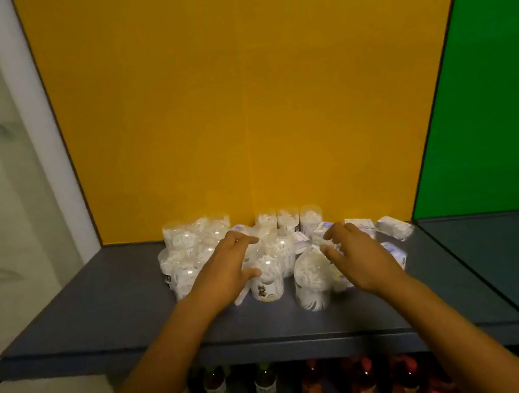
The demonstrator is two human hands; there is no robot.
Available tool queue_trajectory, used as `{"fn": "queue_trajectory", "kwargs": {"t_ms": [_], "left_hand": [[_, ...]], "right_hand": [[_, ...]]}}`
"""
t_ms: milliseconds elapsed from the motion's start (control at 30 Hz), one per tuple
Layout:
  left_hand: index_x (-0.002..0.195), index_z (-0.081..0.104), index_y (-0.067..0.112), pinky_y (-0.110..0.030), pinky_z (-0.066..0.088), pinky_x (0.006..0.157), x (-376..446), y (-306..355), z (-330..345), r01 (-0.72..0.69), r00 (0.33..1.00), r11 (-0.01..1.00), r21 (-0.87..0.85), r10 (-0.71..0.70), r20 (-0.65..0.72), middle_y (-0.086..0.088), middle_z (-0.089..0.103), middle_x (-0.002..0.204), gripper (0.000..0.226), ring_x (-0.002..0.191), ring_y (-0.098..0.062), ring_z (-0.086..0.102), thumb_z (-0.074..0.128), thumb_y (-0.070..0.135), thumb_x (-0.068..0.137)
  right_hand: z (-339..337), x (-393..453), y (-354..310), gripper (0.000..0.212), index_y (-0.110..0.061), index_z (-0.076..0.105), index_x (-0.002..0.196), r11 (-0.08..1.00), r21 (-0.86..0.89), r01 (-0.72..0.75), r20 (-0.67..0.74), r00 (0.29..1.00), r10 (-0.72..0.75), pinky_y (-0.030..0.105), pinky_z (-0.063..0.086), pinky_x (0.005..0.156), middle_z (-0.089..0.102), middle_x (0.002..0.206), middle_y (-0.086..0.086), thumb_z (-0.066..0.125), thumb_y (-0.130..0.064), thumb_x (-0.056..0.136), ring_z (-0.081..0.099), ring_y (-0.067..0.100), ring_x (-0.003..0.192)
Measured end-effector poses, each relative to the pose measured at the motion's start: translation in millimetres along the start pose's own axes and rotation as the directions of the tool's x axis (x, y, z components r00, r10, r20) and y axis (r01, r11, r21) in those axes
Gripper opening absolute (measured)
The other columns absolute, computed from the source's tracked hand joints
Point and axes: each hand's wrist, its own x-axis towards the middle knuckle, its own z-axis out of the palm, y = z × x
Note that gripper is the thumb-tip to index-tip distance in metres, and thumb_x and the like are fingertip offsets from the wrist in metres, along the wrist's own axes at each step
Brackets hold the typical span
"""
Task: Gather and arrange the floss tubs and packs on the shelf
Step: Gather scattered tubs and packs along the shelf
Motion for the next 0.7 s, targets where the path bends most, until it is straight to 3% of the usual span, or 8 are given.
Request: {"fn": "queue_trajectory", "kwargs": {"t_ms": [133, 233, 467, 600, 700], "left_hand": [[0.142, 0.040, 0.026, -0.031, 0.040, 0.103, 7.5, -4.1, 9.1, 0.009, 0.994, 1.000, -0.009, -0.008, 0.113, 0.002, 0.043, 0.140, 0.069, 0.126, -0.018, 0.045, 0.072, 0.035, 0.081], [0.143, 0.039, 0.024, -0.030, 0.039, 0.102, 11.2, -2.6, 14.9, 0.038, 0.992, 0.999, -0.013, -0.036, 0.118, 0.000, 0.045, 0.137, 0.070, 0.124, -0.018, 0.046, 0.071, 0.037, 0.082], [0.129, 0.053, 0.023, -0.026, 0.044, 0.094, 12.5, 2.7, 16.0, 0.126, 0.991, 0.987, -0.098, -0.122, 0.050, 0.002, 0.047, 0.119, 0.068, 0.110, -0.017, 0.052, 0.082, 0.039, 0.070], [0.125, 0.056, 0.022, -0.031, 0.049, 0.095, 8.5, 8.2, 7.0, 0.164, 0.983, 0.968, -0.190, -0.176, -0.046, 0.002, 0.048, 0.118, 0.069, 0.107, -0.014, 0.054, 0.085, 0.039, 0.065], [0.120, 0.060, 0.024, -0.026, 0.050, 0.091, 6.0, 12.2, -5.7, 0.182, 0.968, 0.937, -0.298, -0.223, -0.112, 0.001, 0.049, 0.115, 0.063, 0.102, -0.011, 0.055, 0.087, 0.034, 0.063]], "right_hand": [[6.5, 6.8, 4.8, 0.025, -0.025, 0.052, 0.117, 0.997, 0.079, -0.023, 0.027, 0.999, 0.021, 0.047, 0.055, 0.083, 0.056, 0.127, 0.004, 0.046, -0.041, 0.099, 0.061, 0.024, 0.104], [8.9, 10.1, 8.4, 0.021, -0.026, 0.052, 0.115, 0.994, 0.106, -0.011, 0.060, 0.998, 0.005, 0.048, 0.055, 0.083, 0.055, 0.125, 0.004, 0.044, -0.038, 0.100, 0.061, 0.023, 0.101], [5.5, 10.5, 4.1, 0.023, -0.024, 0.053, 0.116, 0.993, 0.118, 0.006, 0.094, 0.995, -0.018, 0.041, 0.050, 0.089, 0.056, 0.125, 0.003, 0.042, -0.037, 0.101, 0.060, 0.020, 0.099], [11.1, 5.6, 0.5, 0.029, -0.026, 0.051, 0.117, 0.989, 0.150, -0.015, 0.096, 0.995, 0.001, 0.041, 0.049, 0.089, 0.056, 0.125, 0.001, 0.041, -0.047, 0.099, 0.059, 0.019, 0.100], [13.2, 1.9, -3.7, 0.037, -0.029, 0.050, 0.114, 0.986, 0.162, -0.044, 0.108, 0.994, 0.027, 0.039, 0.049, 0.088, 0.056, 0.120, 0.000, 0.046, -0.058, 0.093, 0.059, 0.019, 0.098]]}}
